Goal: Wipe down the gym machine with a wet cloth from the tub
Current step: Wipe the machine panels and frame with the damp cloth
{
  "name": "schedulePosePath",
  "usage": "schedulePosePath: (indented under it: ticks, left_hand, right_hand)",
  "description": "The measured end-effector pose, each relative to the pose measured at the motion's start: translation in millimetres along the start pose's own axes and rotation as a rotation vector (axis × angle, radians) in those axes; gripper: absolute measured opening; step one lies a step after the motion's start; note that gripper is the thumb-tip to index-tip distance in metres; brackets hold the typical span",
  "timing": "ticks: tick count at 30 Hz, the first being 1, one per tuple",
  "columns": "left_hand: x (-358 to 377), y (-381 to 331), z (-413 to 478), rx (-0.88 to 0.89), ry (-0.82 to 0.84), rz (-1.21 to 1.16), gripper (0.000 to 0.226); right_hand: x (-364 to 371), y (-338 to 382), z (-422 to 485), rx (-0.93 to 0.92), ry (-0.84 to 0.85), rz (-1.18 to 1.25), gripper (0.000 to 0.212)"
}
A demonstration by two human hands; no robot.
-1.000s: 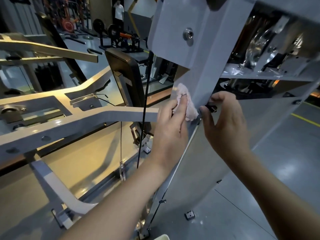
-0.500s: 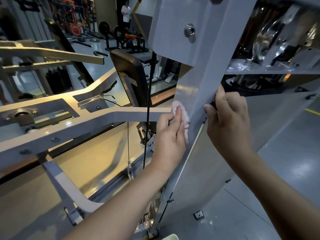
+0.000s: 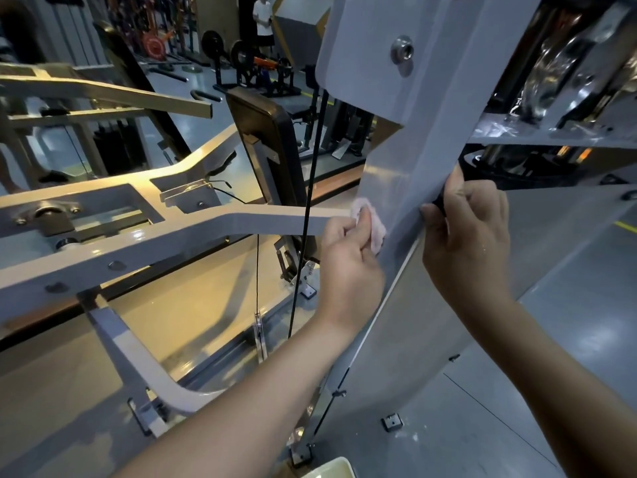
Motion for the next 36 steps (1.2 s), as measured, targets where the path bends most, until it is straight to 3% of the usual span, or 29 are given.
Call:
schedulePosePath:
  ticks: [2,5,10,15,20,25,28,32,36]
  left_hand:
    - [0.8,-33.9,17.1,0.085,-0.024,-0.106,0.024]
    - [8.8,-51.8,35.1,0.289,-0.081,0.003,0.046]
    - [7.2,-22.8,34.4,0.06,-0.045,-0.007,0.059]
    - [10.2,-54.9,36.2,0.184,-0.081,-0.012,0.053]
    - [12.7,-29.3,65.2,-0.118,-0.078,-0.045,0.054]
    - [11.9,-53.5,35.6,0.092,-0.115,-0.063,0.056]
    - [17.7,-43.9,70.8,0.024,-0.107,-0.053,0.046]
    - [13.2,-23.8,50.6,-0.075,-0.084,-0.019,0.06]
    - [10.8,-55.2,24.4,0.071,-0.112,-0.094,0.056]
  right_hand:
    - [-1.0,1.7,0.0,0.006,0.004,-0.002,0.035]
    - [-2.8,4.2,0.7,-0.003,-0.009,0.014,0.03]
    - [-1.0,2.1,0.7,0.028,0.022,-0.005,0.036]
    - [-1.0,4.1,-0.9,0.034,0.001,-0.013,0.034]
    - [-1.0,4.8,0.8,0.019,0.03,-0.002,0.046]
    - [1.0,3.2,-0.5,0.061,0.014,-0.018,0.038]
    - [2.4,2.6,-0.7,0.062,0.02,-0.019,0.037]
    - [2.7,4.3,-2.1,0.066,0.018,-0.002,0.052]
    - [4.8,2.3,-2.5,0.043,-0.011,-0.009,0.043]
Point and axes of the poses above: each hand's wrist, its own z-axis towards the middle knuckle, its own x-axis out of the palm, y = z × x, the point moved 1 cm from there along z, towards the middle knuckle, and after that the axes turned 8 degrees about -y, right-handed, at the moved point
